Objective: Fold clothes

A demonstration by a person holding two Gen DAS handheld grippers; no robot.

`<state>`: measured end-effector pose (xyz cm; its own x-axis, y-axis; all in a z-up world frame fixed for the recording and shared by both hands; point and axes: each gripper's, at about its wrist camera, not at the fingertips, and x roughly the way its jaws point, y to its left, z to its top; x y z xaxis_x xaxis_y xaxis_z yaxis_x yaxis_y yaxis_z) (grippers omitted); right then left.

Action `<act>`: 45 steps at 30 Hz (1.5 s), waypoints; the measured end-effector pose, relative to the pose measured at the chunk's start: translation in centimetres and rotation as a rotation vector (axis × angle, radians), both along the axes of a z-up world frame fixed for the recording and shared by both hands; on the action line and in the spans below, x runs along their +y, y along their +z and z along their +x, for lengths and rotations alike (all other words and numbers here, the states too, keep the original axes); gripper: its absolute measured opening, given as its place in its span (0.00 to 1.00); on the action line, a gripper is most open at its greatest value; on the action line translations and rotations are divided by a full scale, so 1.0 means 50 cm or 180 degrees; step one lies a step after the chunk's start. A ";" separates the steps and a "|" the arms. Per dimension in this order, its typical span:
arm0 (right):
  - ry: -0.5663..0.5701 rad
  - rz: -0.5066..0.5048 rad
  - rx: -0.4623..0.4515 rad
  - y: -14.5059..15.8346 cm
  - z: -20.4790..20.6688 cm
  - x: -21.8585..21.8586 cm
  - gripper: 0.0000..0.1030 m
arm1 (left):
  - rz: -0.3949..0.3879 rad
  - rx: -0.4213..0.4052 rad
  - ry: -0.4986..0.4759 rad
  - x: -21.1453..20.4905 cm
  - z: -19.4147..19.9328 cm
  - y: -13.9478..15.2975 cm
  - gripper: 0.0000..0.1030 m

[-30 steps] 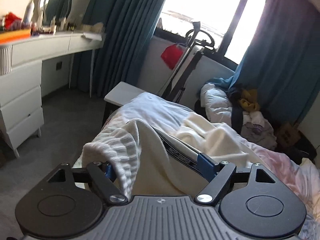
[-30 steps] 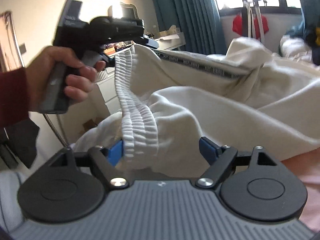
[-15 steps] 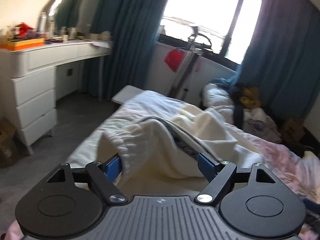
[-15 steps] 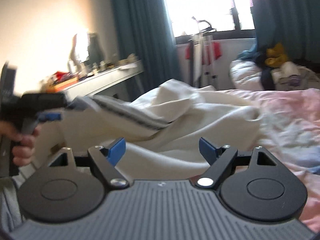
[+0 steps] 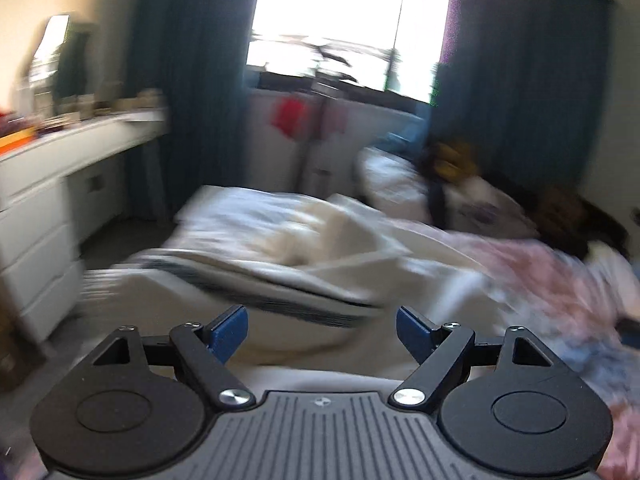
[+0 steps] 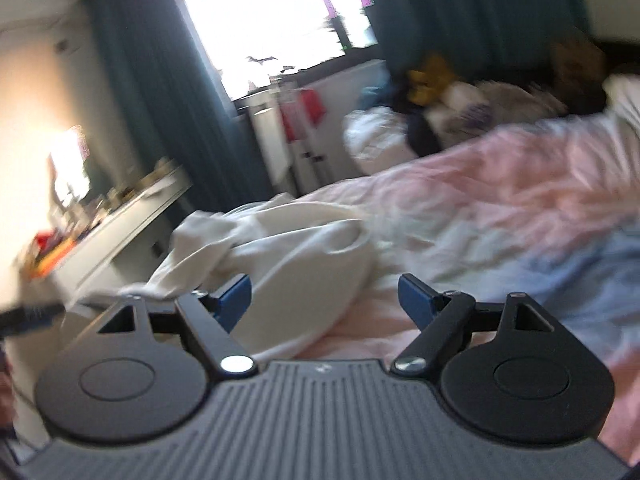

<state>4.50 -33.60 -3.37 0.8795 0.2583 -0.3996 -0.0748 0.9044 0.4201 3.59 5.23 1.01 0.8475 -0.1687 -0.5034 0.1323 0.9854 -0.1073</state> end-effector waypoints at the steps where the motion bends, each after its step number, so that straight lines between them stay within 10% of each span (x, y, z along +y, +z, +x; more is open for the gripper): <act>1: -0.0075 0.0066 0.0042 -0.006 0.004 -0.017 0.80 | 0.0079 0.0007 -0.0165 -0.042 0.020 -0.017 0.80; 11: -0.0585 0.0574 0.0352 -0.081 0.030 -0.128 0.80 | 0.0699 0.0127 -0.1185 -0.410 0.245 -0.180 0.79; 20: -0.0502 0.0681 0.0648 -0.152 0.089 -0.127 0.80 | 0.1286 0.0072 -0.1013 -0.596 0.442 -0.265 0.79; 25: -0.0429 0.0609 0.0768 -0.177 0.118 -0.111 0.80 | 0.1642 0.0038 -0.0692 -0.613 0.476 -0.294 0.42; 30: -0.0421 0.0549 0.0759 -0.179 0.121 -0.105 0.80 | 0.1498 -0.0063 -0.0784 -0.584 0.442 -0.236 0.12; 39: -0.0504 0.0520 0.0583 -0.156 0.096 -0.103 0.80 | 0.0923 -0.0447 -0.1299 -0.447 0.205 0.007 0.11; 45: -0.0581 0.0654 0.0380 -0.120 0.059 -0.116 0.80 | 0.0709 -0.0268 -0.1765 -0.309 -0.001 -0.021 0.11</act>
